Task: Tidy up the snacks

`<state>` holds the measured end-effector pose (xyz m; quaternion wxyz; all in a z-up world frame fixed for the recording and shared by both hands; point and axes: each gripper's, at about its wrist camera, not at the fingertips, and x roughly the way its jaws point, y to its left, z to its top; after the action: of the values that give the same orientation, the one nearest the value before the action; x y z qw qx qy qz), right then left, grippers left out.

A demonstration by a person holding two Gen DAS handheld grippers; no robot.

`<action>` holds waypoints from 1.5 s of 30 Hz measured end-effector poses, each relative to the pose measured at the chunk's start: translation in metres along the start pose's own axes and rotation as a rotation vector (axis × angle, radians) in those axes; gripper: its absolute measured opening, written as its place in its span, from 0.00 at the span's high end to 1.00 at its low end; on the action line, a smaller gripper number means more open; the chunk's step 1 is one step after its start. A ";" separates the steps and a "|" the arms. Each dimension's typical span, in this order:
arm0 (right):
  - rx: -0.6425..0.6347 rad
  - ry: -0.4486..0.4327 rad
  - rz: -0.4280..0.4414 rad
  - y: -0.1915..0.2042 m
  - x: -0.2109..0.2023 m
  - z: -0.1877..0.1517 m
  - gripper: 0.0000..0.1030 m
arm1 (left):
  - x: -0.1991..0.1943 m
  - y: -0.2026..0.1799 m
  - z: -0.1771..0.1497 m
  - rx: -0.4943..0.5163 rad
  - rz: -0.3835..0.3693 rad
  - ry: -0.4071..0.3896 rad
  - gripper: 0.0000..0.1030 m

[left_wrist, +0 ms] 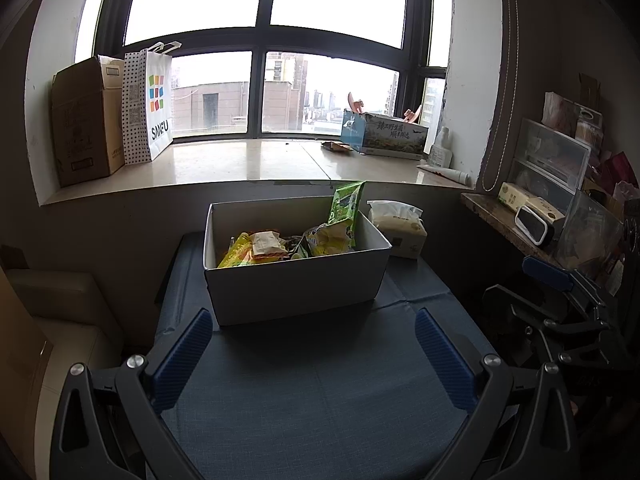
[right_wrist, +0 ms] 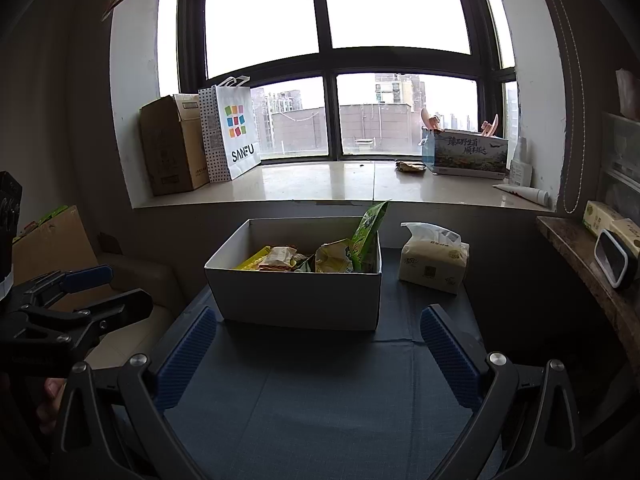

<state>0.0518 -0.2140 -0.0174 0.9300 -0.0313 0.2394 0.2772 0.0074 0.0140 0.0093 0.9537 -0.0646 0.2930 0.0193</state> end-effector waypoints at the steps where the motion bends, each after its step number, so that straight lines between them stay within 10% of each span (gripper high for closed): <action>1: 0.000 -0.001 -0.001 0.000 0.000 0.000 0.00 | 0.000 0.000 0.000 0.000 0.000 0.000 0.00; 45: -0.016 0.016 0.005 0.003 0.001 -0.003 0.00 | 0.003 0.000 -0.004 -0.004 0.002 0.010 0.00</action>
<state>0.0497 -0.2117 -0.0201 0.9271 -0.0404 0.2444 0.2812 0.0078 0.0130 0.0040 0.9521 -0.0662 0.2979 0.0205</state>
